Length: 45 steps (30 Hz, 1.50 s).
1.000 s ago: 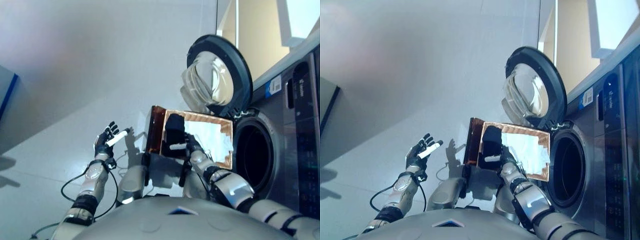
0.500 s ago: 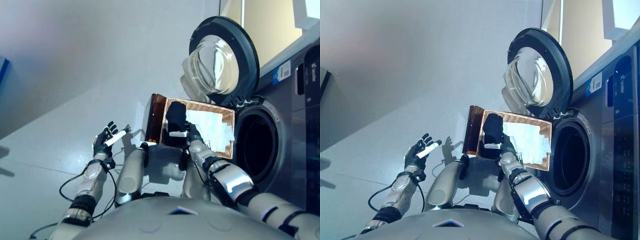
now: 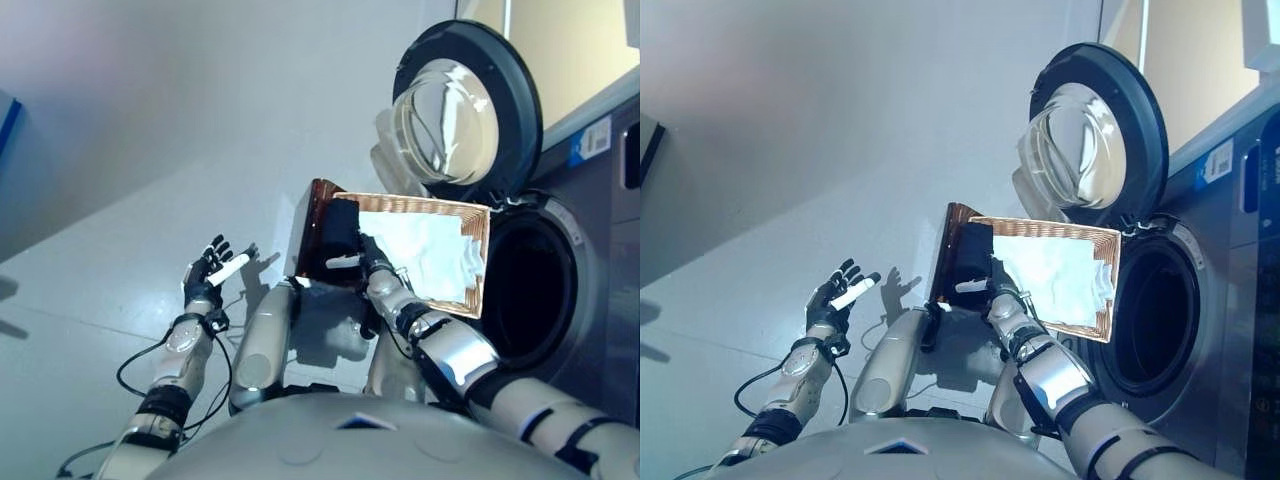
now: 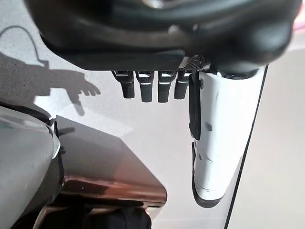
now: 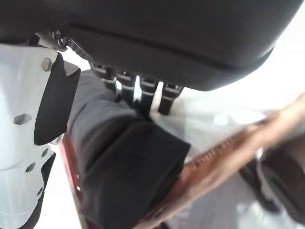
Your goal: Pick up the clothes and place them into the washing machine
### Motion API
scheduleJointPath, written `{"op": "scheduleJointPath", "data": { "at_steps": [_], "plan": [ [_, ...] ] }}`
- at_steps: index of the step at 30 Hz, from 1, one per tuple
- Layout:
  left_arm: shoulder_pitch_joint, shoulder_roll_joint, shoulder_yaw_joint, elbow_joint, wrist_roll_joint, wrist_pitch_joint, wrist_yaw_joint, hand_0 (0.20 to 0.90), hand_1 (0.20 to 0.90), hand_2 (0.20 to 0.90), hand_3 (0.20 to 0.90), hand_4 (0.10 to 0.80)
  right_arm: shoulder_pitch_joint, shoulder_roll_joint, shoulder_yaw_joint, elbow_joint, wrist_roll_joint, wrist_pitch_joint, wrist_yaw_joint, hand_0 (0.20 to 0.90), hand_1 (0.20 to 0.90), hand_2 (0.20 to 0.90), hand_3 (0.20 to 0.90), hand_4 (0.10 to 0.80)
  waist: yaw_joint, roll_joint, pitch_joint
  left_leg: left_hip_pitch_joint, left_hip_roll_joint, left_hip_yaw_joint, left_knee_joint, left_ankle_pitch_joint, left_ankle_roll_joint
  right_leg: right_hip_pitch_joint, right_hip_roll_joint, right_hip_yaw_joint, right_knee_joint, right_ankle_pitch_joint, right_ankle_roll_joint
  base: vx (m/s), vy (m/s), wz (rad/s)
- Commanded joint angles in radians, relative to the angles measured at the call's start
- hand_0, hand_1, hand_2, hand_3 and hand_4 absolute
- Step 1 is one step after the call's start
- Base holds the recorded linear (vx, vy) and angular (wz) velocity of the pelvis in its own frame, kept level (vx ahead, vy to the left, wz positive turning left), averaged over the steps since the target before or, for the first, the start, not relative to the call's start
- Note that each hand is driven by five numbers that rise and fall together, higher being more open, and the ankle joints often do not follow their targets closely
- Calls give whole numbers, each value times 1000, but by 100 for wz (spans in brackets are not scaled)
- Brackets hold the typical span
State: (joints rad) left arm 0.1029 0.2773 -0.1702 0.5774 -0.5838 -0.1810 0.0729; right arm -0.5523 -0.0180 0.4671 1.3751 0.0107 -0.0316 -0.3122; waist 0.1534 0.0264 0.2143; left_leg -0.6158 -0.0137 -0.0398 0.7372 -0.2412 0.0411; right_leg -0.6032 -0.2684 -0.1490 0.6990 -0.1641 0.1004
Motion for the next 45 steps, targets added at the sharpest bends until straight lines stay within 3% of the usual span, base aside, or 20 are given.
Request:
{"op": "scheduleJointPath", "data": {
  "at_steps": [1,16,26,36,42,43,44,45],
  "plan": [
    [-21,71,8,-141,6,-59,3,900,900,900,900,800,-94,28,-5,27,-53,-12,-31,200,200,200,200,300,35,17,-12,-10,-7,-15,23,-28,-21,27,3,1,47,-55,-24,4,3,12],
    [-18,66,17,-122,9,-59,4,900,900,900,900,800,-77,20,-17,12,-29,-29,-31,200,200,200,200,300,17,7,-28,-14,-6,-3,29,-34,-14,7,5,21,52,-51,-26,-1,1,0],
    [-13,69,32,-113,8,-63,-5,900,900,900,900,800,-32,-9,-83,-19,127,-82,-2,200,200,200,200,300,9,2,-38,-11,-2,4,19,-29,-13,3,9,27,43,-43,-27,0,0,0],
    [-2,63,47,-76,2,-70,-28,900,900,900,900,800,43,-96,-191,-98,347,-164,44,200,200,200,200,300,-19,-15,-43,64,10,28,-105,15,-19,49,27,47,-65,10,-17,17,-27,-5],
    [5,61,45,-81,-1,-75,-38,900,900,900,900,800,49,-120,-182,-109,322,-164,46,200,200,200,200,300,-31,-20,-45,100,10,46,-197,55,-23,71,33,56,-146,46,-9,2,-18,-17],
    [4,61,43,-83,-1,-76,-39,900,900,900,900,800,44,-126,-170,-109,300,-160,41,351,351,351,351,408,-30,-20,-44,99,8,46,-199,61,-24,70,32,55,-147,49,-10,-32,-27,-12],
    [1,61,40,-88,-2,-78,-40,900,900,900,900,800,38,-129,-156,-111,277,-157,36,900,900,900,900,800,-30,-21,-42,92,4,45,-195,64,-24,64,31,56,-144,50,-11,-35,-25,-8],
    [0,62,37,-93,0,-77,-41,900,900,900,900,800,33,-133,-143,-118,252,-153,31,900,900,900,900,800,-32,-22,-43,83,2,43,-186,63,-23,58,30,57,-140,50,-12,-32,-20,-1]
  ]
}}
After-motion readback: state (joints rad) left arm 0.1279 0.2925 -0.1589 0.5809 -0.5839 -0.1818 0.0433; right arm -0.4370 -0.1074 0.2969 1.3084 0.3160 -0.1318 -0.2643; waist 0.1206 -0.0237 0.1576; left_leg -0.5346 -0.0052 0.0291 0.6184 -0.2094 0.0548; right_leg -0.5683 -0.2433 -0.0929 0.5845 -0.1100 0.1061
